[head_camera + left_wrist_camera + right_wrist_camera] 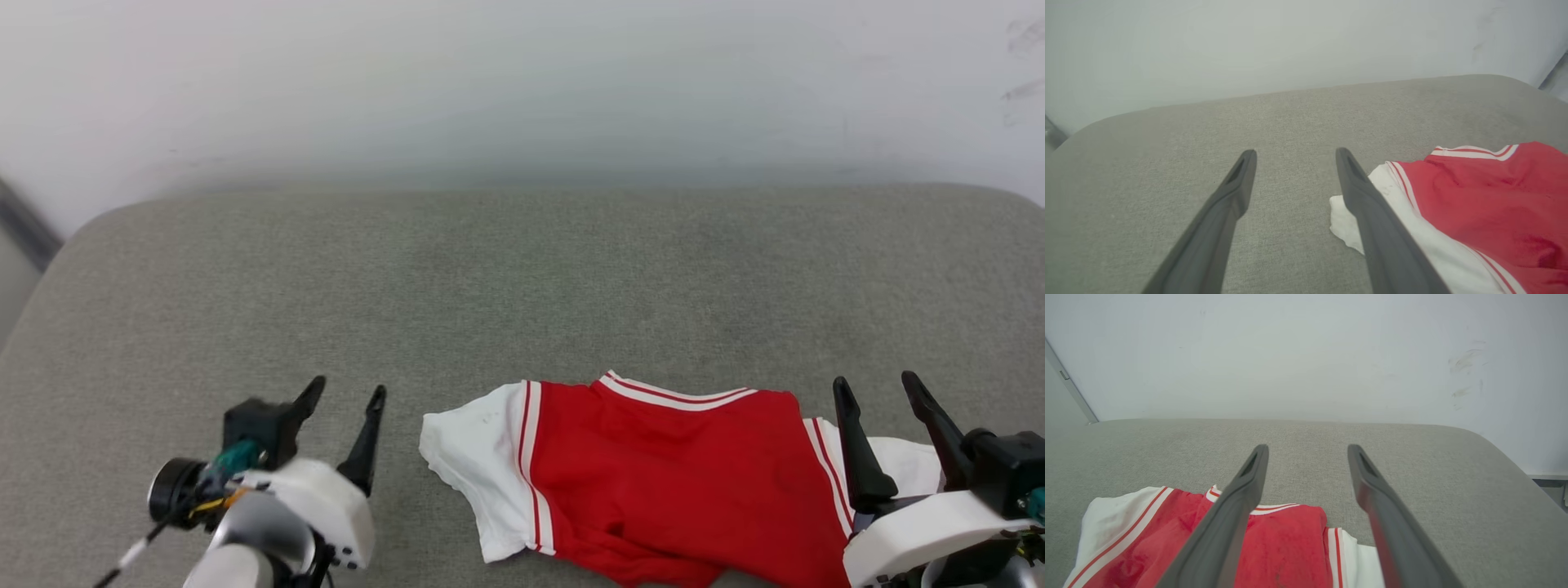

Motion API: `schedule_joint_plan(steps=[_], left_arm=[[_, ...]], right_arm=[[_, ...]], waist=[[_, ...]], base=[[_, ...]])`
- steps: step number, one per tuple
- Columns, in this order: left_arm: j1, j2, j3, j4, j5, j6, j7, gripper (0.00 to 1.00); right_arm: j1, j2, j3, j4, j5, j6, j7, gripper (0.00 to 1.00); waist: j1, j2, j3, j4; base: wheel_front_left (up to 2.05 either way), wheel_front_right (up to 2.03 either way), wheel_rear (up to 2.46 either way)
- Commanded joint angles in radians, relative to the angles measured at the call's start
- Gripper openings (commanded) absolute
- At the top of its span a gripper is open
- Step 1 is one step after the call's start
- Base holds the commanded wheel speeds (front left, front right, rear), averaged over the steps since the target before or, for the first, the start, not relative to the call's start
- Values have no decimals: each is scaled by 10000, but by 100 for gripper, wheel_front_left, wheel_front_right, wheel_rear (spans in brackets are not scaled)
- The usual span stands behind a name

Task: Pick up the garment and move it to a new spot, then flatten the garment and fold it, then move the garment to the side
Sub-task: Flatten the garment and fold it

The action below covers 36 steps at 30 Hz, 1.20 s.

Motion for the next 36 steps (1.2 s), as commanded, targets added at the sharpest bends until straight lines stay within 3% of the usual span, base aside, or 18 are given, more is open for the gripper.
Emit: schedule_joint_plan(steps=[1,6,13,19,28,29,31,36], left_arm=[[-385,90,-214,-127,-130,-177,676,100],[-1195,487,-985,-208,-712,-535,3172,100],[-1842,1162,-1828,-84,-1485,-675,5675,100],[-1984,1577,-2304,318,-1957,-681,6985,100],[-1907,1659,-3056,1022,-2275,-695,8517,100],[-1896,1654,-3124,1144,-2297,-693,8676,82],[-1885,1607,-3270,1425,-2379,-693,8896,0],[-1987,1598,-3313,1406,-2247,-691,8535,0]], right_arm=[[87,4,113,-164,68,-5,36,100],[-63,3,326,-262,160,-5,45,100],[-348,3,416,-82,446,-5,-171,100],[-574,5,423,136,608,-5,-419,100],[-734,5,410,340,763,-5,-586,100],[-755,5,415,358,775,-5,-594,100],[-794,5,419,355,844,-5,-629,100],[-703,5,333,356,868,-5,-641,100]], waist=[[1,0,162,-154],[1,0,600,-505],[1,0,1310,-994],[1,0,1712,-1271],[1,0,1889,-1406],[1,0,1893,-1419],[1,0,1899,-1457],[1,0,1855,-1427]], base=[[0,0,0],[0,0,0],[0,0,0],[0,0,0],[0,0,0],[0,0,0],[0,0,0],[0,0,0]])
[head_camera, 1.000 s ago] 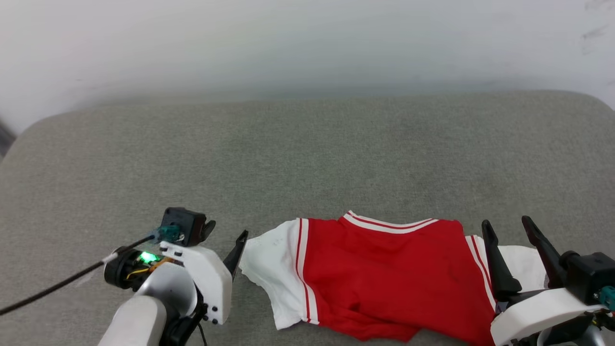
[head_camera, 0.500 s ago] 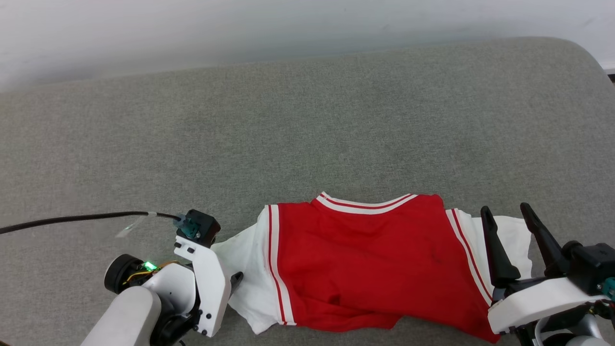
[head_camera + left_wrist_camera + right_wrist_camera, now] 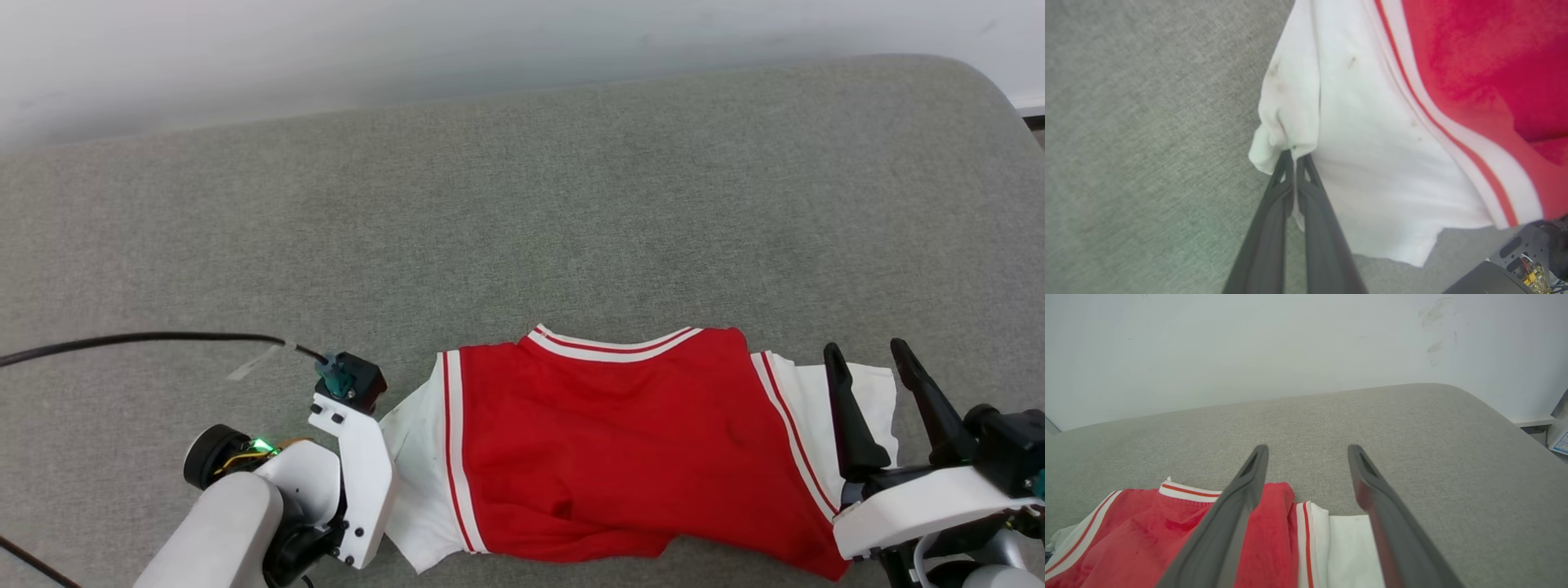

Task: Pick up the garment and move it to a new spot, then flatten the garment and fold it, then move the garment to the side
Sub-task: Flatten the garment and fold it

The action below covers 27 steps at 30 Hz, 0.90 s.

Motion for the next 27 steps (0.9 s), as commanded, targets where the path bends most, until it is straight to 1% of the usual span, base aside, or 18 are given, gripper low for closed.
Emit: schedule_joint_plan(steps=[1,4,7,10,15,17,19,23,27], left_arm=[[430,-81,-246,302,109,19,-71,0],[293,-3,-107,-5,374,153,-768,0],[284,127,151,-357,617,402,-1556,0],[442,123,388,-733,696,706,-2240,0],[817,155,902,-1422,662,1225,-3112,0],[995,166,1048,-1721,633,1397,-3365,0],[1109,175,1173,-2049,646,1511,-3606,0],[1281,208,1241,-2631,694,1645,-3845,0],[1254,220,1223,-3072,699,1652,-3923,0]], right_arm=[[8,7,-46,3,21,-3,-31,100],[55,7,-117,10,104,-3,10,100],[66,7,-174,28,179,-3,78,100],[80,6,-362,48,296,-3,216,100],[101,6,-947,397,585,-3,1104,100],[81,7,-1263,639,680,-3,1825,100],[90,-6,-1668,896,723,-3,2834,100],[-123,-553,-2295,1350,960,-3,4855,100],[-606,-1107,-2495,1738,1171,-3,6563,100]], waist=[[0,0,-37,43],[0,0,-122,144],[0,0,-233,256],[0,0,-345,368],[0,0,-507,513],[0,0,-545,564],[0,0,-577,632],[0,0,-533,768],[0,0,-339,914]], base=[[0,0,0],[0,0,0],[0,0,0],[0,0,0],[0,0,0],[0,0,0],[0,0,0],[0,0,0],[0,0,0]])
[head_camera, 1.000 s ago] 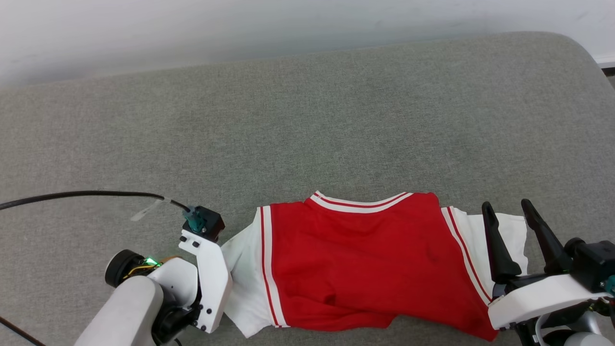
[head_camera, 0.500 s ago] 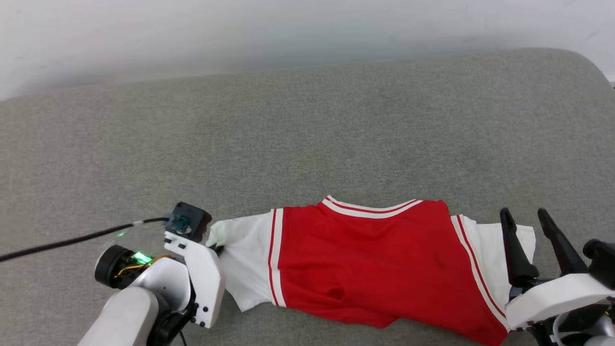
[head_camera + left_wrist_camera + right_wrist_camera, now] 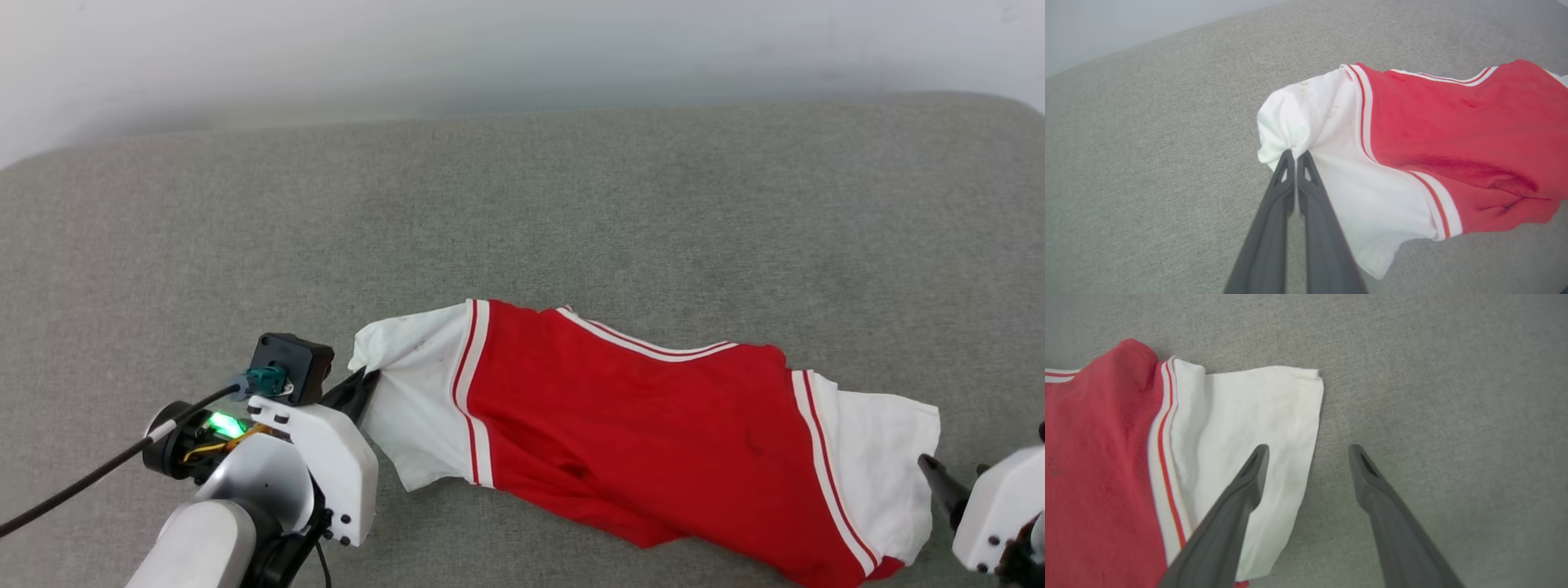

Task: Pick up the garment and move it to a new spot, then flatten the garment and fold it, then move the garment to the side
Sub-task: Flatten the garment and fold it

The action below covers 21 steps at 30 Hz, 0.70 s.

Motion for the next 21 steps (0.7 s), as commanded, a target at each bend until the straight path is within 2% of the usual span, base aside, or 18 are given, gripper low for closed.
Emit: schedule_joint_plan(steps=[1,5,9,15,16,17,18,21], left_arm=[[-59,23,6,-174,7,19,-67,0],[-250,32,-22,-458,43,-25,-107,0],[-392,48,-41,-642,69,-61,-210,0],[-510,46,-43,-725,30,-97,-336,0],[-514,45,-41,-711,13,-99,-356,0],[-521,42,-39,-698,-6,-102,-381,0],[-530,38,-36,-682,-24,-108,-392,0],[-546,0,-23,-562,-103,-106,-491,0]], right_arm=[[-405,-182,-37,128,130,-3,455,100],[-1110,-604,141,551,170,-3,1189,100],[-1796,-868,474,1115,177,-3,1401,100],[-2138,-846,993,2070,386,-2,2259,100],[-2105,-745,1072,2178,420,-2,2479,75],[-2049,-656,1127,2255,466,3,2663,34],[-2014,-581,1160,2296,501,12,2809,0],[-2051,-526,1125,2362,581,9,3136,0]], waist=[[0,0,181,97],[0,0,519,244],[0,0,861,369],[0,0,1195,506],[0,0,1220,515],[0,0,1241,520],[0,0,1256,523],[0,0,1177,493]], base=[[0,0,0],[0,0,0],[0,0,0],[0,0,0],[0,0,0],[0,0,0],[0,0,0],[0,0,0]])
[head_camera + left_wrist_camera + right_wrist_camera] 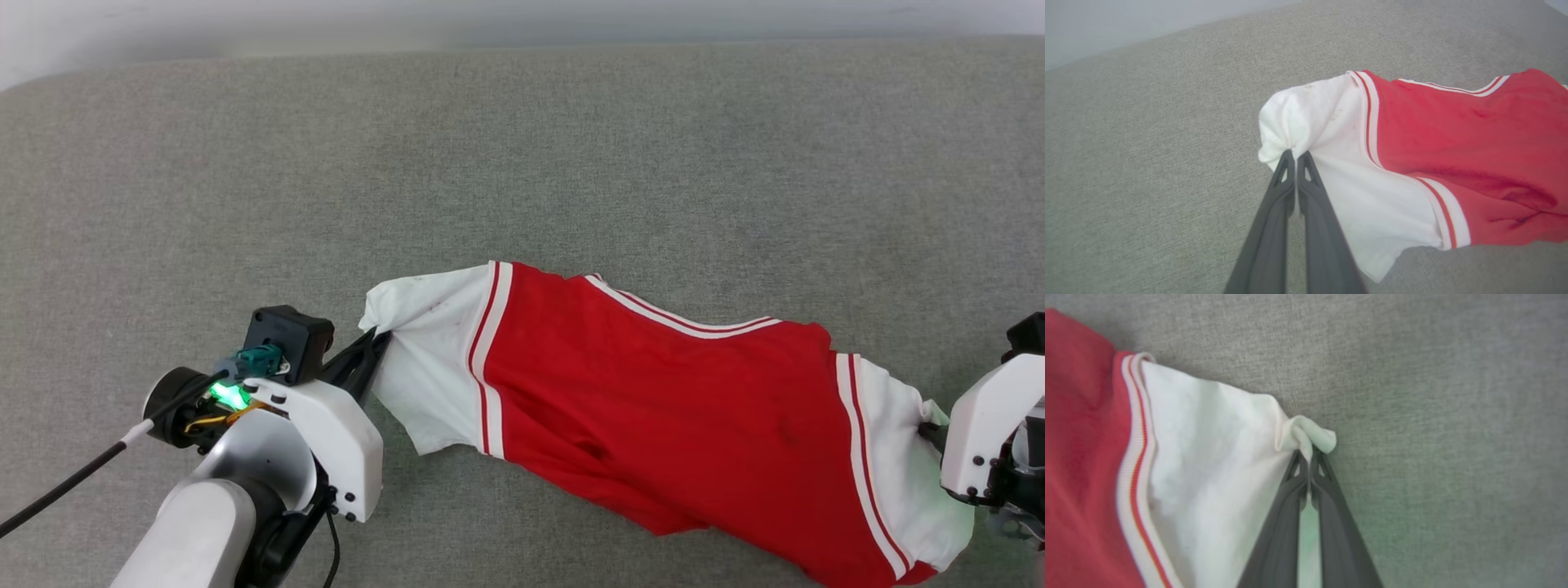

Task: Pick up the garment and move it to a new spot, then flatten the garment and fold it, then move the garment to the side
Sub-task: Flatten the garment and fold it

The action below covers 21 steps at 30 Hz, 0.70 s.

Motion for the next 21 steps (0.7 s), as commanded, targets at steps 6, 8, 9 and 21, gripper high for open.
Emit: schedule_joint_plan(steps=[6,8,9,21], left_arm=[[-253,-107,253,152,39,168,-627,0],[-376,-166,389,233,64,250,-924,0],[-464,-216,457,292,20,284,-1056,0],[-3358,-809,1355,2421,-546,106,-2399,0]], right_arm=[[-262,70,249,-248,92,24,-367,0],[-490,-186,286,-499,-16,9,-717,0],[-536,-215,368,-603,-54,11,-849,0],[-2670,-562,583,-511,-524,11,-2579,0]], waist=[[-1,0,-430,-143],[-1,0,-610,-214],[-1,0,-705,-246],[-1,0,-1476,-475]], base=[[0,0,0],[0,0,0],[0,0,0],[0,0,0]])
